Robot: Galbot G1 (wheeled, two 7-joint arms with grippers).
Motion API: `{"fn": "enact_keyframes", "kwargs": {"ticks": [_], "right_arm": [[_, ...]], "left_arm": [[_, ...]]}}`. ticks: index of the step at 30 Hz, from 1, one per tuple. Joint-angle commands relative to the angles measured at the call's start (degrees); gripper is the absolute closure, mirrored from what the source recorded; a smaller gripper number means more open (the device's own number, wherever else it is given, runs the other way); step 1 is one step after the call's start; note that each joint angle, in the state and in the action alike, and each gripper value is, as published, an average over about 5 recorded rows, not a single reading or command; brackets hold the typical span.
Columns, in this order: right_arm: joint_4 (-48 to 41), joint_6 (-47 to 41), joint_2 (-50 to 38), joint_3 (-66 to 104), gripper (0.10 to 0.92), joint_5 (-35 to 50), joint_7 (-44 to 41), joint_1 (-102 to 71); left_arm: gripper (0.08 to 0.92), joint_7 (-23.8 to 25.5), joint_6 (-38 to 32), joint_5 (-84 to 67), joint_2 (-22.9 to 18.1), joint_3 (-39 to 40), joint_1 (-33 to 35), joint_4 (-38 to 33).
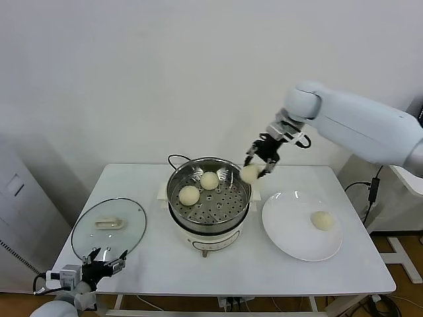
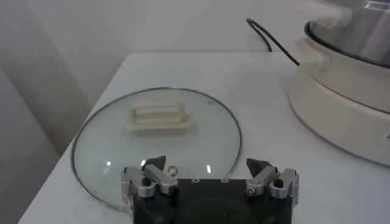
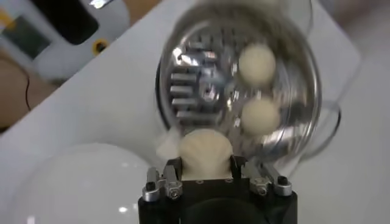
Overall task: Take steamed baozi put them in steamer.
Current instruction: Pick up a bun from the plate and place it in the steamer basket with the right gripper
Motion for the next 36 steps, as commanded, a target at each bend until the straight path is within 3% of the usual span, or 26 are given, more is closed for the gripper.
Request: {"fn": "enact_keyframes", "kwargs": {"ticks": [1,17,32,36], "right_arm": [[1.09,15.70,9.21,2.24,0.525,-7.66,-0.86,-1.55],[6.56,21.90,11.59,7.77,0.525,-24.02,0.85,-11.53],[6.55,21.67,12.34,9.03,0.524,-30.30,2.42,-17.04],[6.51,20.90,12.22,9.24,0.480,-30.91,3.24,-17.37]], "left_arm": [[0.177,0.01,0.02,-0.01,-0.08,0.11,-0.04,0.02],[0.177,0.02,-0.06,0.24,-0.17,0.93,-0.45,0.71],[0.177,0.04,-0.23,0.27,-0.22,0.81,-0.23,0.62],[0.177,0.04,-0.24,0.26,-0.21,0.74,-0.21,0.51]]}}
